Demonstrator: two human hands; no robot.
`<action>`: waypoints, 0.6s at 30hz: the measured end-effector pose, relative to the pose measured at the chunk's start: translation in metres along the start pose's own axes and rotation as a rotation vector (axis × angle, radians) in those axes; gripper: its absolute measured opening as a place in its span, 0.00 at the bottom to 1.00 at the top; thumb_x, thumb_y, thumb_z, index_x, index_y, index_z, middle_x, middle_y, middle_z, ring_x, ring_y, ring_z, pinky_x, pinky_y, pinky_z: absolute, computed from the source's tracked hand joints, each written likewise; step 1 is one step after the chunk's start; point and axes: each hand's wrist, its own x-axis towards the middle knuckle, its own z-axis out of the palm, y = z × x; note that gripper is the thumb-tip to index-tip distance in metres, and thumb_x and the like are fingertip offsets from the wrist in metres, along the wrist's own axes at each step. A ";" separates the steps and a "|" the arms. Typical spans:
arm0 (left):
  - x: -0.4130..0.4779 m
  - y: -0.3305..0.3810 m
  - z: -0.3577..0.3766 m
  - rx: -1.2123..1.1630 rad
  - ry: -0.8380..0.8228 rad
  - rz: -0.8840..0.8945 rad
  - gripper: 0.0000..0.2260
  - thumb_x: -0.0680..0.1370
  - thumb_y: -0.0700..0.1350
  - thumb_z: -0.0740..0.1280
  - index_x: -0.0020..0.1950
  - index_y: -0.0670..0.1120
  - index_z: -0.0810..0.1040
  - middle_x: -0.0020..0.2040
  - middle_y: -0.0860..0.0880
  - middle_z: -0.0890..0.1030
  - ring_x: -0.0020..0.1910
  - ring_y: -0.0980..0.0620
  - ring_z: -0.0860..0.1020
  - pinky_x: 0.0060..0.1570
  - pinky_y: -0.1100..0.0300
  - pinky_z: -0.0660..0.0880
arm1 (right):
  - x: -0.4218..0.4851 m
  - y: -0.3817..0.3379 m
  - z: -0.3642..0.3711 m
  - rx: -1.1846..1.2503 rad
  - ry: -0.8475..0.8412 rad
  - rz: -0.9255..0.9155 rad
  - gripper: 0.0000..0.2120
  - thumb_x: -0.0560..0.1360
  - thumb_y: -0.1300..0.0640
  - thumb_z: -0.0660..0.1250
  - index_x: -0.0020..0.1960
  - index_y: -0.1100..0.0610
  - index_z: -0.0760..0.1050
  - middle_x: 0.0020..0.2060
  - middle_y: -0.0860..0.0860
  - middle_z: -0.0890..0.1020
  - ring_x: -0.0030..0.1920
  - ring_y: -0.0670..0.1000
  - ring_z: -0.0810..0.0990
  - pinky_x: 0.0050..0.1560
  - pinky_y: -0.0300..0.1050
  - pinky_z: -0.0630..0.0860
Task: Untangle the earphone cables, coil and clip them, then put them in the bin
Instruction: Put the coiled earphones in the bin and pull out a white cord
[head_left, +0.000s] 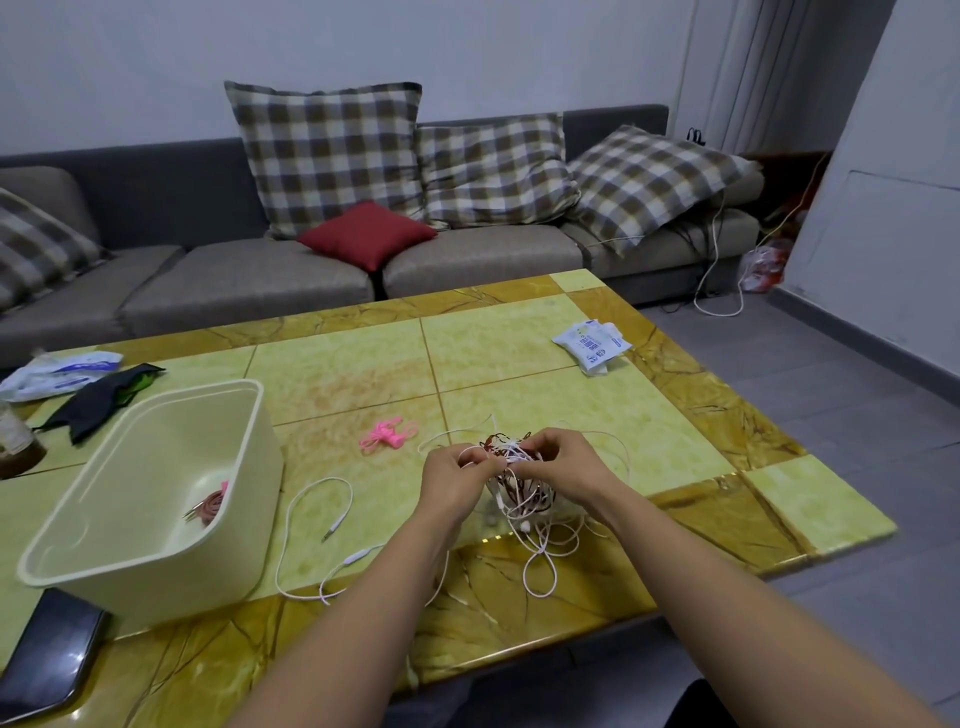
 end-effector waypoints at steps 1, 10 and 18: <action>0.001 -0.002 -0.001 -0.003 0.001 -0.001 0.06 0.72 0.35 0.73 0.36 0.38 0.79 0.36 0.46 0.80 0.37 0.55 0.78 0.32 0.75 0.71 | 0.000 0.000 0.000 0.025 -0.005 0.014 0.12 0.66 0.59 0.79 0.47 0.59 0.80 0.39 0.53 0.81 0.39 0.49 0.77 0.40 0.46 0.77; 0.002 -0.005 0.000 -0.020 -0.019 -0.018 0.03 0.72 0.34 0.73 0.39 0.34 0.81 0.38 0.44 0.82 0.39 0.56 0.79 0.34 0.75 0.72 | 0.004 0.000 0.010 -0.050 0.163 0.031 0.05 0.69 0.57 0.74 0.38 0.50 0.79 0.35 0.44 0.79 0.38 0.47 0.77 0.48 0.50 0.76; 0.003 -0.006 -0.008 -0.015 -0.060 -0.020 0.05 0.74 0.36 0.72 0.38 0.40 0.81 0.38 0.46 0.82 0.40 0.55 0.79 0.38 0.70 0.73 | 0.000 0.002 0.001 -0.027 -0.050 -0.067 0.05 0.75 0.60 0.69 0.44 0.53 0.84 0.39 0.54 0.84 0.40 0.49 0.77 0.42 0.45 0.72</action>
